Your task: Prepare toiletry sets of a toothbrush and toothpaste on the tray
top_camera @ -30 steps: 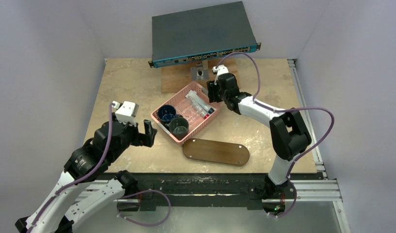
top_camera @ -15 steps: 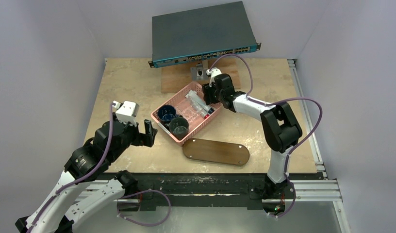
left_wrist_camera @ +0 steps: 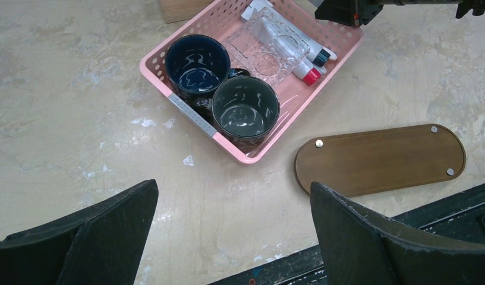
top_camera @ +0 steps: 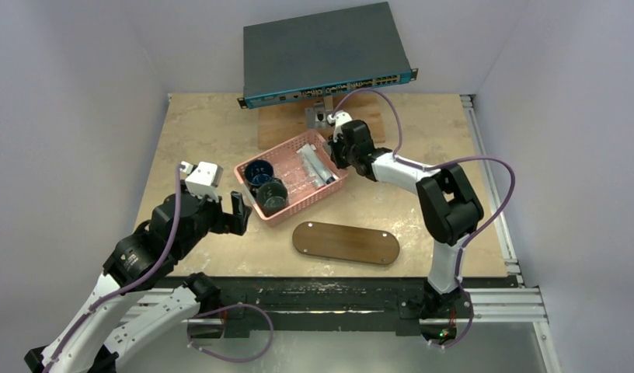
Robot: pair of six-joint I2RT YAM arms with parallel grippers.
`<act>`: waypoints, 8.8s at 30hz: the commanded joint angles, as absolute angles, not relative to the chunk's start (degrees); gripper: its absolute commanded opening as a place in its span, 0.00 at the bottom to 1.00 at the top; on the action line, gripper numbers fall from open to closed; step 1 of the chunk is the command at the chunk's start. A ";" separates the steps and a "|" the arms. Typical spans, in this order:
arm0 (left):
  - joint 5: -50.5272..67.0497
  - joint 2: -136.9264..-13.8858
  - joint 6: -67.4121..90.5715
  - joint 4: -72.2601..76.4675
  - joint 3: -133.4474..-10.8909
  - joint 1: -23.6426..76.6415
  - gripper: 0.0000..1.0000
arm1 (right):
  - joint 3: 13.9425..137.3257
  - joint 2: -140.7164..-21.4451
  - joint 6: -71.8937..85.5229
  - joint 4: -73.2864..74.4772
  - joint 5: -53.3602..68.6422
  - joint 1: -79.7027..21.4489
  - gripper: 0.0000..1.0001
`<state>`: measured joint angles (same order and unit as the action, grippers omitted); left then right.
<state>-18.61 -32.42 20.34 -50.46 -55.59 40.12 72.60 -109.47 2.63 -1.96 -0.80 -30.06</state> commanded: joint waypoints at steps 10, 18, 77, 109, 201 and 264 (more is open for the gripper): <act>-18.46 -33.02 19.52 -49.00 -55.46 39.64 0.99 | 65.42 -99.94 10.11 -2.29 -10.29 -29.23 0.00; -18.70 -33.11 19.51 -49.05 -55.46 39.70 0.99 | 62.51 -96.52 15.18 0.99 -14.42 -29.07 0.00; -15.09 -34.89 19.22 -48.64 -55.37 39.51 1.00 | 54.38 -69.19 21.62 21.35 -7.33 -28.34 0.55; 1.72 -54.71 38.50 -25.94 -41.02 39.49 0.93 | 37.29 -50.59 67.27 47.79 -31.47 -35.83 0.04; 3.44 -67.50 39.42 -19.35 -32.65 39.52 0.92 | 42.35 -74.08 57.22 35.55 -16.51 -38.91 0.00; -0.32 -77.48 35.68 -19.54 -42.67 39.94 0.93 | 36.51 -72.32 54.25 35.19 -7.58 -42.52 0.00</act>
